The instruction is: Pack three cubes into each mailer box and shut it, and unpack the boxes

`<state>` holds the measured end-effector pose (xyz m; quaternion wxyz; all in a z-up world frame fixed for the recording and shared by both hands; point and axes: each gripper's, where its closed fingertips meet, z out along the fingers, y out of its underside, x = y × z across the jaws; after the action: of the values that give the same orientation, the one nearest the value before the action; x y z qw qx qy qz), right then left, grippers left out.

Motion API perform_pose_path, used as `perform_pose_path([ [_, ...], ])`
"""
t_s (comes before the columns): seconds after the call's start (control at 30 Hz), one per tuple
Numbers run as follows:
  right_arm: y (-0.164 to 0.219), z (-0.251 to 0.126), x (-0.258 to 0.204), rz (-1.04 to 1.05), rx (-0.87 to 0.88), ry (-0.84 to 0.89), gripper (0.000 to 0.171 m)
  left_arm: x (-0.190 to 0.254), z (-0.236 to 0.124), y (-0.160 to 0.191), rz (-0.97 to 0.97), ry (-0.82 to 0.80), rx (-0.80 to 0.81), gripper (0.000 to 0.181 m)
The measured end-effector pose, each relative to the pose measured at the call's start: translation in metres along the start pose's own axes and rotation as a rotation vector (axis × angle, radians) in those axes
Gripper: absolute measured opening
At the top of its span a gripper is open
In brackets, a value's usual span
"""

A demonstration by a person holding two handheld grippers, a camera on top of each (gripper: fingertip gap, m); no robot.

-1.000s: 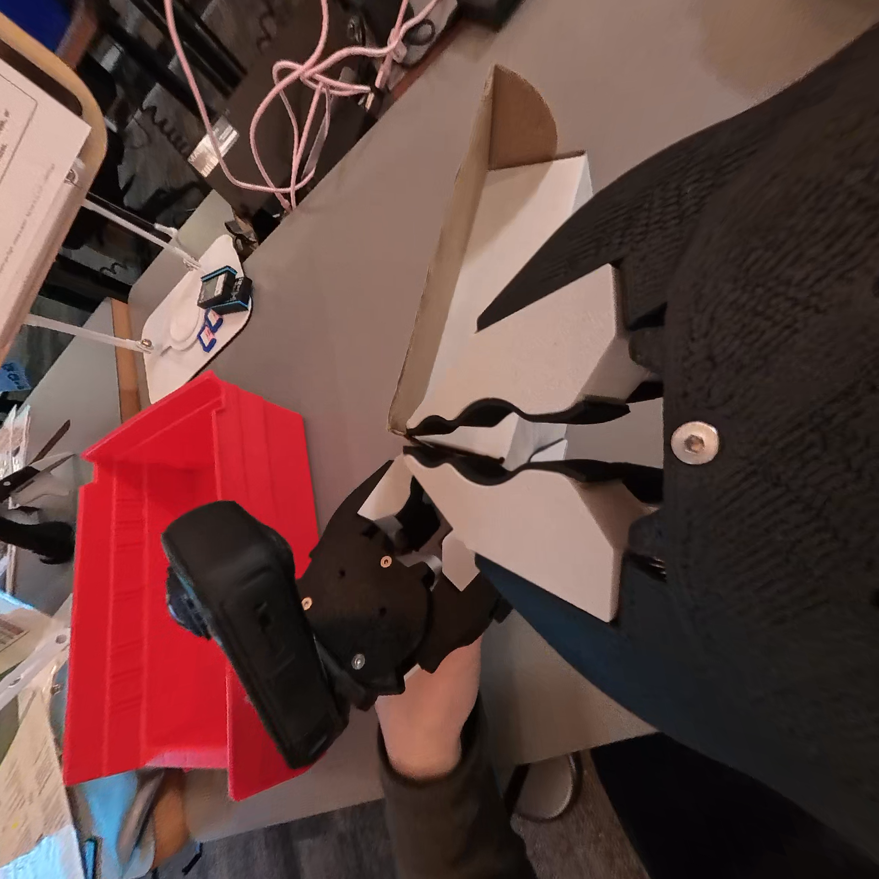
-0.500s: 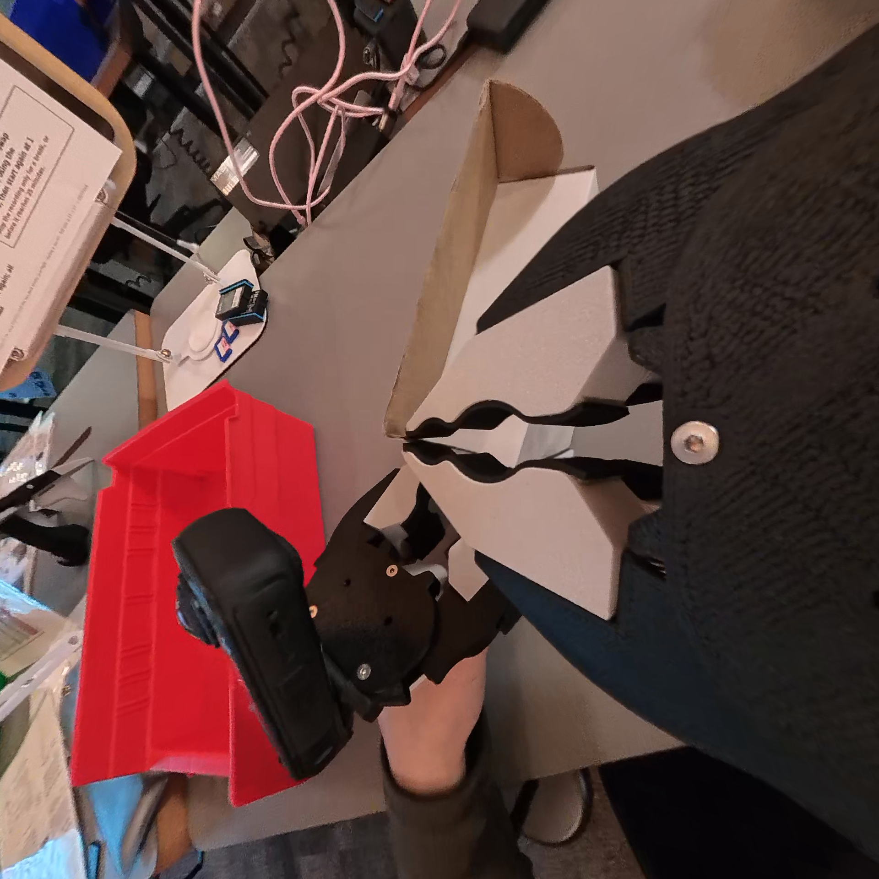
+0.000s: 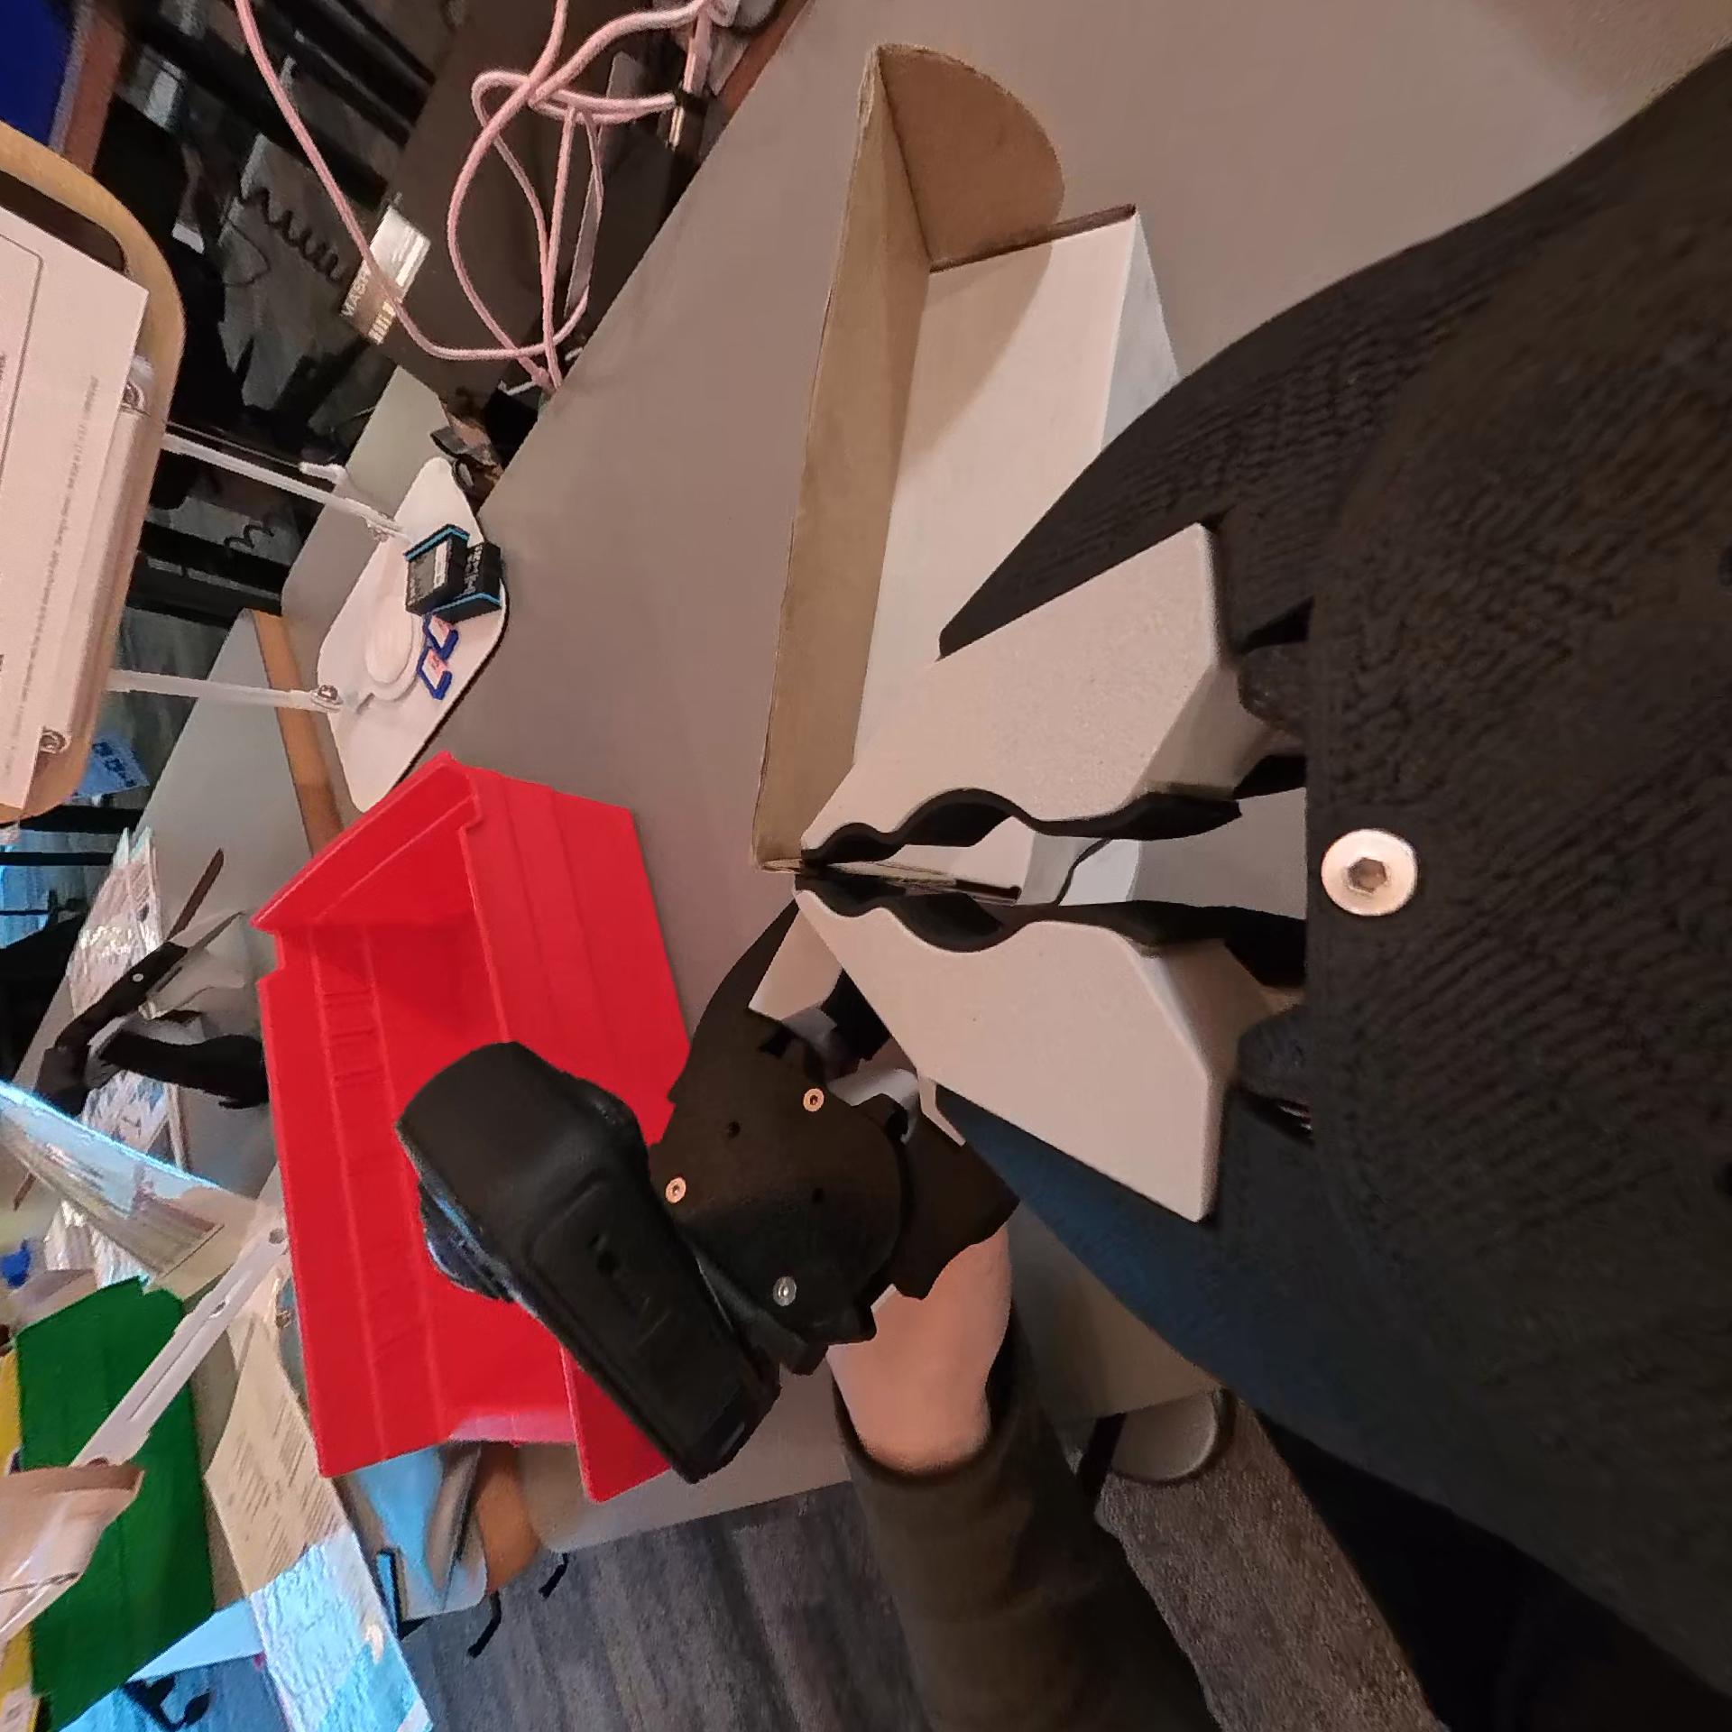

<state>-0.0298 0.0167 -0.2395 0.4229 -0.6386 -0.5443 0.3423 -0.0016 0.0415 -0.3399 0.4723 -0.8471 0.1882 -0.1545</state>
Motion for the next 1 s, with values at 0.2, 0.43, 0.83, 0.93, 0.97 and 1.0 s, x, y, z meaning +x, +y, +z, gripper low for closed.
perform_pose_path([
  [0.2,0.004,0.0,0.0,-0.051,0.026,0.03,0.0,0.0,0.0,0.0,-0.014,0.009,0.002,0.061],
  [0.43,0.026,0.0,-0.002,-0.015,0.048,0.021,0.0,-0.002,0.0,0.001,-0.043,0.023,0.011,0.061],
  [0.83,-0.026,-0.043,0.066,-0.1,0.201,0.185,0.0,-0.001,0.0,0.0,-0.027,0.018,0.013,0.061],
  [0.93,-0.002,-0.016,0.078,-0.101,0.05,0.169,0.0,-0.001,0.0,0.0,-0.025,0.016,0.009,0.061],
  [0.97,0.009,-0.012,0.078,-0.092,0.003,0.16,0.0,-0.001,0.0,0.0,-0.027,0.016,0.01,0.061],
  [1.0,0.021,-0.009,0.076,-0.072,-0.034,0.148,0.0,-0.001,0.0,0.0,-0.029,0.015,0.012,0.061],
])
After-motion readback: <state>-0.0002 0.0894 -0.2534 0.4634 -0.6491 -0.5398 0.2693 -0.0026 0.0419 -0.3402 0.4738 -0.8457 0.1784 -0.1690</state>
